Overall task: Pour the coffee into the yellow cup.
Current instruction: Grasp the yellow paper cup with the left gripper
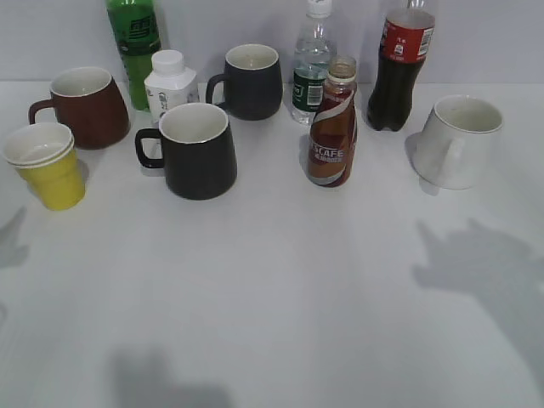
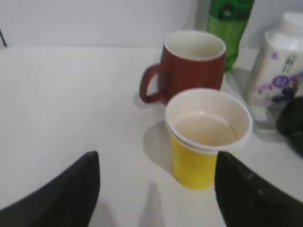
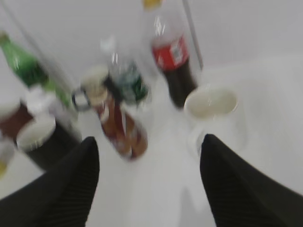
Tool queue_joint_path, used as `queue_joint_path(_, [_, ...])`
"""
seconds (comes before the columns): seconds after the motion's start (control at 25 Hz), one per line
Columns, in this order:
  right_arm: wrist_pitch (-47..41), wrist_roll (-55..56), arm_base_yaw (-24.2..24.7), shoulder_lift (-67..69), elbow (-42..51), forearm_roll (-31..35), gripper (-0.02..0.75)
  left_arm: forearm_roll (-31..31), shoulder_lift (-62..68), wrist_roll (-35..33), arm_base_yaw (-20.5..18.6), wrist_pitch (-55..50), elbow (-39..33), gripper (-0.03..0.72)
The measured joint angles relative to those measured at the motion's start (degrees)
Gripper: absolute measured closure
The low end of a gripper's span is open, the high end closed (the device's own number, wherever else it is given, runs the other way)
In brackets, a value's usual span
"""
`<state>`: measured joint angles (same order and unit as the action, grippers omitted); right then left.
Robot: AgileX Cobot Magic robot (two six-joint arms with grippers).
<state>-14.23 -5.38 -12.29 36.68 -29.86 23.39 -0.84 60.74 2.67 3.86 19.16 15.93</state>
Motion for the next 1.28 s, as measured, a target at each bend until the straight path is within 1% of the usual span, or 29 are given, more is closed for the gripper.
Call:
queue_joint_path(0.16, [1.2,-5.3,-4.2,9.5,0.0,-0.1,0.237,0.0,5.6,0.5,3.9,2.4,0.0,0.094])
queue_joint_path(0.32, [7.1,-7.3,-8.2,18.6,0.0,-0.1,0.237,1.5,12.4,0.5,7.4,6.4,0.0,0.092])
queue_joint_path(0.44, [13.2,-7.7,-10.5,24.4,0.0,-0.8,0.237,1.9,18.4,0.3,7.7,13.5,0.0,0.092])
queue_joint_path(0.52, [17.7,-7.8,-11.2,27.8,0.0,-0.9,0.237,1.9,22.9,-1.2,7.7,19.1,0.0,0.092])
queue_joint_path(0.68, [25.8,-7.7,-11.3,33.7,0.0,-1.3,0.237,1.8,31.6,-2.7,7.7,31.3,0.0,0.092])
queue_joint_path(0.76, [29.1,-7.4,-11.3,35.8,0.0,-1.3,0.237,0.1,36.1,-2.7,7.7,38.4,0.1,0.092])
queue_joint_path(0.88, [32.6,-7.1,-11.3,38.6,0.0,-2.6,0.237,-1.7,41.6,-2.7,7.8,44.7,1.6,0.092])
queue_joint_path(1.0, [35.5,-5.2,-11.3,40.6,-0.1,-5.4,0.237,-1.4,45.5,-2.7,7.8,47.6,4.1,0.092])
queue_joint_path(1.08, [37.1,-1.9,-11.3,42.0,-0.3,-9.0,0.237,-1.3,47.1,-3.0,7.8,48.2,5.9,0.095])
queue_joint_path(1.16, [39.2,2.6,-11.3,43.9,-0.4,-14.6,0.237,-1.7,48.4,-3.0,7.7,48.5,7.5,0.098])
queue_joint_path(1.28, [45.9,9.2,-11.3,47.7,-0.4,-24.9,0.232,-2.4,50.2,-3.0,7.4,48.7,10.0,0.1])
